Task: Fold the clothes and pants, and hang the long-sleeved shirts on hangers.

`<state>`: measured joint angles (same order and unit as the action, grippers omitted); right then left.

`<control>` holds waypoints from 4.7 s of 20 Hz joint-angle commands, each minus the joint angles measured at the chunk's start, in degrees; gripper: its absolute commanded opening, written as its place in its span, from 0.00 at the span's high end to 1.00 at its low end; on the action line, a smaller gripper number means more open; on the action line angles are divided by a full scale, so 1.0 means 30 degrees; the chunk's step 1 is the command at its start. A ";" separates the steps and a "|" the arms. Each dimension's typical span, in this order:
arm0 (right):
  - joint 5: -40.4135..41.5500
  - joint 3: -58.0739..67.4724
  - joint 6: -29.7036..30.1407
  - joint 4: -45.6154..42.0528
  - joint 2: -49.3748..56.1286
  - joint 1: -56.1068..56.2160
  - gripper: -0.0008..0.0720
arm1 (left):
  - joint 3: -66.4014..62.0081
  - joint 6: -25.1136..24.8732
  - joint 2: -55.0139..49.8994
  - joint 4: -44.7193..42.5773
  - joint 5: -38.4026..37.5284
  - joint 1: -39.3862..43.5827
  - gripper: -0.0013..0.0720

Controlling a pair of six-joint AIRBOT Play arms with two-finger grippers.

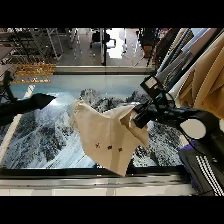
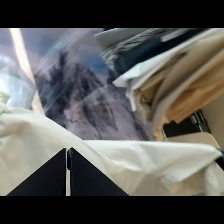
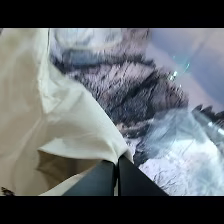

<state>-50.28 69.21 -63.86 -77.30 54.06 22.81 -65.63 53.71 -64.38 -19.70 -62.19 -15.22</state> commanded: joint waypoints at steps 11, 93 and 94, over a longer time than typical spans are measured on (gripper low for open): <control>-0.3657 0.1035 -0.3184 -0.2186 -0.0211 -0.3024 0.64 | 0.2441 0.0976 0.2448 -0.3388 -0.4167 0.0590 0.74; -0.8233 -0.8750 -0.2361 0.8247 0.5625 -1.2713 0.27 | 0.8495 0.3184 -0.3439 -0.4830 -0.0510 0.0175 0.24; -0.7883 -0.9989 -0.1778 0.8983 0.5304 -1.2976 0.27 | 0.8495 0.3475 -0.3621 -0.4743 -0.0131 0.0087 0.24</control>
<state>-75.07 52.10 -74.70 -57.10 75.33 -12.43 -40.56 63.07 -74.50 -34.24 -63.40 -11.51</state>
